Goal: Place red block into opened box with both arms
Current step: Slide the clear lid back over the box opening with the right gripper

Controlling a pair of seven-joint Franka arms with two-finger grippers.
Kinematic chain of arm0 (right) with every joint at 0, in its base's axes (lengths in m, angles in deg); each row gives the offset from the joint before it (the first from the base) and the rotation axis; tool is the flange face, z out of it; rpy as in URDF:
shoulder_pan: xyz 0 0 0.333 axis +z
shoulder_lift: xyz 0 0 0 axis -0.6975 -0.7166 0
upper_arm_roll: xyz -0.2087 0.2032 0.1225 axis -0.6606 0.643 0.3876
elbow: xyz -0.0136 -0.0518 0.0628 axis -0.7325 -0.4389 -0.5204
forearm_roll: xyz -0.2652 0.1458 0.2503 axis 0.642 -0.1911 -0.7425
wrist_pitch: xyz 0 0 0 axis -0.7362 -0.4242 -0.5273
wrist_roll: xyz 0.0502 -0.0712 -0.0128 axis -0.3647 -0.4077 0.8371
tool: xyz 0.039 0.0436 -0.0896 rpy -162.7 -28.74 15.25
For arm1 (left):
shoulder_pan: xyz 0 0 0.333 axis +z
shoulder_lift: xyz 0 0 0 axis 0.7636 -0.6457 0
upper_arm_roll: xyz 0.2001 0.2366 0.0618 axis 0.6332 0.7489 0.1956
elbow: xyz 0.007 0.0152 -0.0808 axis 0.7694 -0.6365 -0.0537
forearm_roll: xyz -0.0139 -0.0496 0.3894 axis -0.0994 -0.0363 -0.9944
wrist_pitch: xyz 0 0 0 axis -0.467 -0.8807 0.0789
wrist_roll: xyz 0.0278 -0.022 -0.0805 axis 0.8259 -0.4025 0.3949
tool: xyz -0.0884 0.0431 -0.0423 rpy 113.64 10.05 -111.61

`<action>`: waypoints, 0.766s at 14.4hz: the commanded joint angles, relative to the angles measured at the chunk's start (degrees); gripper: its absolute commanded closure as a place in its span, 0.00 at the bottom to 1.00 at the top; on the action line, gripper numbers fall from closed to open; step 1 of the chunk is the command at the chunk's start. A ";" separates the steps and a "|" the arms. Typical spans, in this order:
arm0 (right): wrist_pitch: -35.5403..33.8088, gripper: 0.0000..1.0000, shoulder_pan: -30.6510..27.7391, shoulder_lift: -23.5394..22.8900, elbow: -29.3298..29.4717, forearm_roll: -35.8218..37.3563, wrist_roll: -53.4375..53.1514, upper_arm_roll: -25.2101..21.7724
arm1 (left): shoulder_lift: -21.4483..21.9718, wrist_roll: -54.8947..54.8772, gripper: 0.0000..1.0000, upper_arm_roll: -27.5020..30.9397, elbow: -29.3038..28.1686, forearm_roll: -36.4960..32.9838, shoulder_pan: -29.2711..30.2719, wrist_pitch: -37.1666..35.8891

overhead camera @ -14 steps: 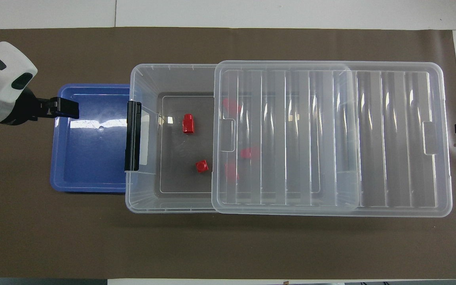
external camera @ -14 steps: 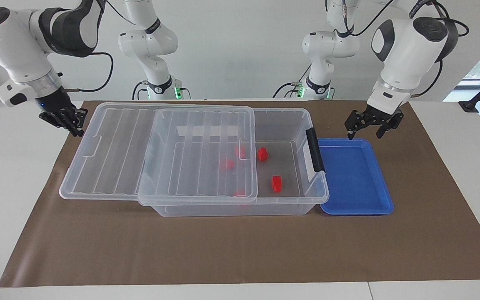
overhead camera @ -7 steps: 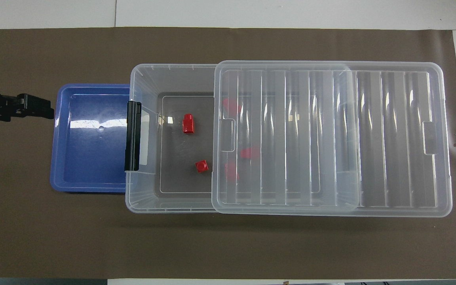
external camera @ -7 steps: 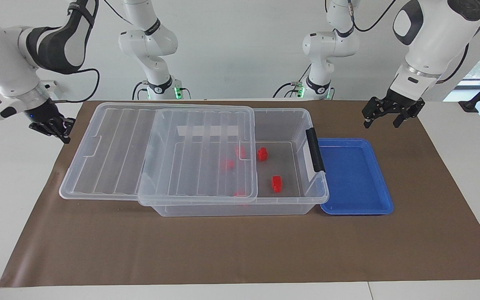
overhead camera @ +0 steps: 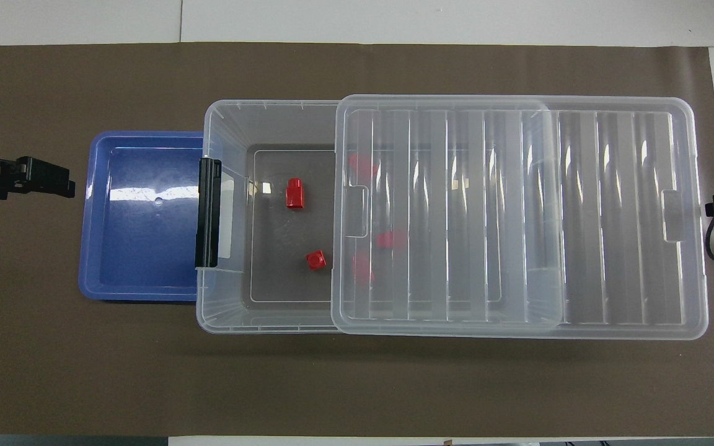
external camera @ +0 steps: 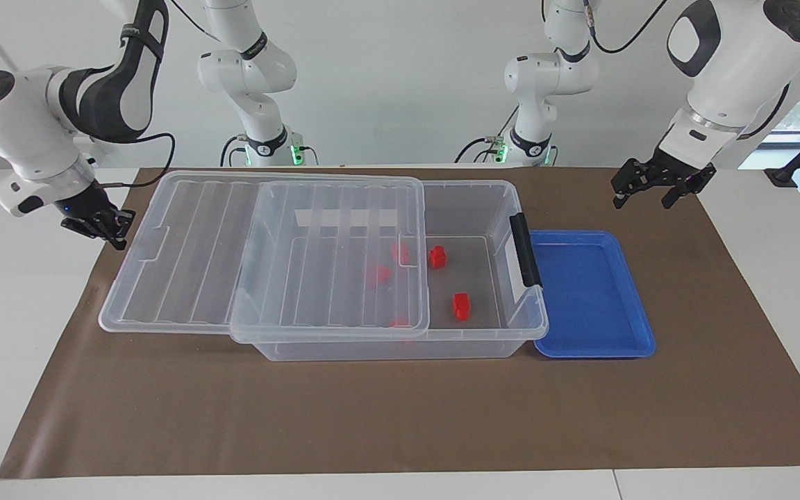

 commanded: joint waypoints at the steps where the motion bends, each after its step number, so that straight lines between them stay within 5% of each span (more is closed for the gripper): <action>1: 1.04 1.00 1.56 0.59 -1.21 0.06 -2.60 0.23 | 0.64 -1.12 0.00 -0.07 -1.26 1.23 0.64 -0.84; 11: 0.42 1.00 11.05 0.68 -1.30 -0.20 -16.14 0.40 | 0.64 -0.85 0.00 -0.07 -1.17 1.23 0.64 -0.49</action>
